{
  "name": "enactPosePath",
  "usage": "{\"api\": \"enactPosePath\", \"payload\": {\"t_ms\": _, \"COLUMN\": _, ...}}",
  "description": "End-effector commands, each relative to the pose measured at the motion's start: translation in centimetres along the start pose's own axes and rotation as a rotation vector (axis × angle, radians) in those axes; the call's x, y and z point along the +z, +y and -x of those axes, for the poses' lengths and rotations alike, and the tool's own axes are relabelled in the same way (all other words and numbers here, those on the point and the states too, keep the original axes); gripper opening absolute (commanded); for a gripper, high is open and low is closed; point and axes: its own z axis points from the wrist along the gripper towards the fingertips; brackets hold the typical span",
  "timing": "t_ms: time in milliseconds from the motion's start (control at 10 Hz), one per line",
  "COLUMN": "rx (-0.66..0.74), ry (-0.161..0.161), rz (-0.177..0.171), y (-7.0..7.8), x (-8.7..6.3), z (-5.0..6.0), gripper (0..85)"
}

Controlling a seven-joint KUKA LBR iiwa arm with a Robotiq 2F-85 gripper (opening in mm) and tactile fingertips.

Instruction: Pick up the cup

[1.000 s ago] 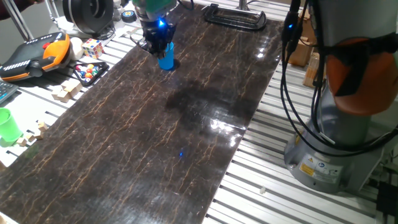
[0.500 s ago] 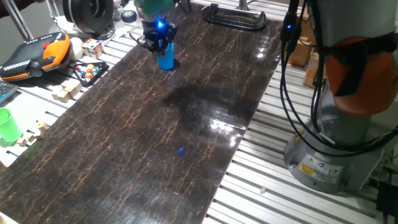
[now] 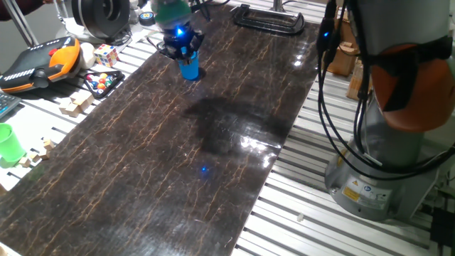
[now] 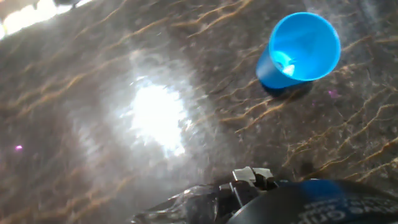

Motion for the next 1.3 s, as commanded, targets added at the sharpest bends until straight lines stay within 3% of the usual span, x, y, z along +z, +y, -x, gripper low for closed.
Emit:
{"api": "enactPosePath", "payload": {"t_ms": 0, "rx": 0.549, "ry": 0.080, "rz": -0.143, "y": -0.4, "x": 0.1, "z": 0.2, "gripper": 0.7}}
{"api": "enactPosePath", "payload": {"t_ms": 200, "rx": 0.587, "ry": 0.107, "rz": -0.142, "y": -2.4, "x": 0.7, "z": 0.4, "gripper": 0.7}}
{"api": "enactPosePath", "payload": {"t_ms": 300, "rx": 0.641, "ry": 0.126, "rz": -0.152, "y": -2.7, "x": 0.8, "z": 0.5, "gripper": 0.7}}
{"api": "enactPosePath", "payload": {"t_ms": 700, "rx": 0.798, "ry": 0.196, "rz": -0.203, "y": -2.1, "x": 0.7, "z": 0.4, "gripper": 0.7}}
{"api": "enactPosePath", "payload": {"t_ms": 900, "rx": 0.811, "ry": 0.187, "rz": -0.214, "y": -1.6, "x": 0.2, "z": 0.5, "gripper": 0.7}}
{"api": "enactPosePath", "payload": {"t_ms": 1200, "rx": 0.803, "ry": 0.173, "rz": -0.186, "y": -1.1, "x": -0.1, "z": 0.5, "gripper": 0.7}}
